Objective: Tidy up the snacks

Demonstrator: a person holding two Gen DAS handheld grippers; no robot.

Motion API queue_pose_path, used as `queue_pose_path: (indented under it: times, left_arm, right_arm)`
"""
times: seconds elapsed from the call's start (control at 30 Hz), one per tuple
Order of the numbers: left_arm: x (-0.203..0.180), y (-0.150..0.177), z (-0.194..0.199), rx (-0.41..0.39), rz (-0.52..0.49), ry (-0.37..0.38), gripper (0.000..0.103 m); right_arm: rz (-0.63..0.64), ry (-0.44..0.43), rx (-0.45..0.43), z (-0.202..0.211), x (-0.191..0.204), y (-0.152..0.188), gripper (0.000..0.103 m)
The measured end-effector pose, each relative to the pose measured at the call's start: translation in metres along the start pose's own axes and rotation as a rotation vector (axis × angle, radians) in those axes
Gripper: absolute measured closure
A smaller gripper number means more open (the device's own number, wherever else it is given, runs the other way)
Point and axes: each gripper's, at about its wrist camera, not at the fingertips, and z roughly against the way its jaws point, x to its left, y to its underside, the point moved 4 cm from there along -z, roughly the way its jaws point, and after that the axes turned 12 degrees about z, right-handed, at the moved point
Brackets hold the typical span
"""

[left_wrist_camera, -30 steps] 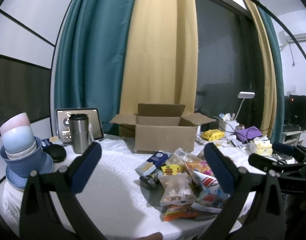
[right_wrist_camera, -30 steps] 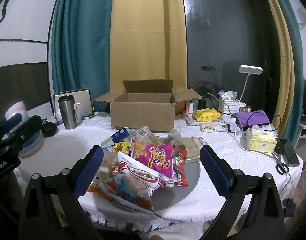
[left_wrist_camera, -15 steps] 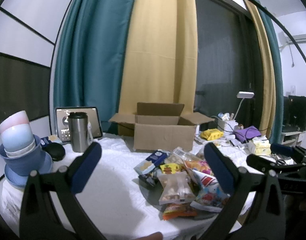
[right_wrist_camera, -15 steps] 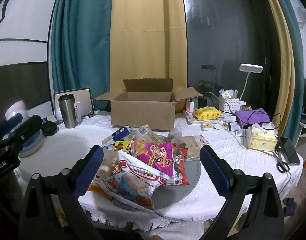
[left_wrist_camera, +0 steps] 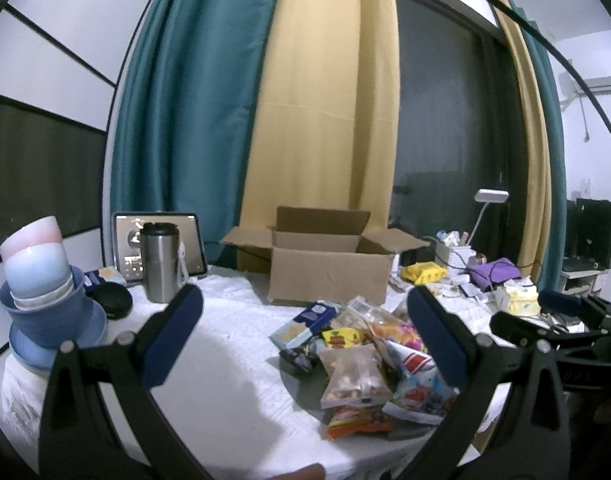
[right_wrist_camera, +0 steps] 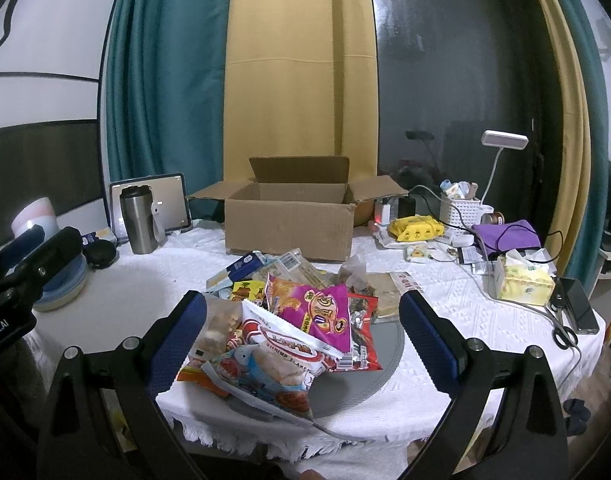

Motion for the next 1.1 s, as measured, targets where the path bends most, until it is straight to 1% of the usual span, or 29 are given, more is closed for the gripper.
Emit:
queue_pose_path:
  times: [0.77, 0.87, 0.97, 1.1]
  left_arm:
    - [0.006, 0.0, 0.001, 0.003, 0.008, 0.0, 0.0]
    - [0.01, 0.005, -0.004, 0.023, 0.005, -0.004, 0.0]
    - [0.012, 0.014, -0.014, 0.063, -0.006, -0.016, 0.0]
    - [0.015, 0.035, -0.04, 0.168, -0.022, -0.036, 0.0]
  right_arm:
    - [0.006, -0.004, 0.006, 0.001, 0.004, 0.002, 0.004]
    - [0.008, -0.014, 0.02, -0.005, 0.007, 0.005, 0.004]
    - [0.01, -0.036, 0.05, -0.021, 0.009, 0.009, 0.004]
    - [-0.009, -0.083, 0.112, -0.046, 0.012, 0.021, 0.004]
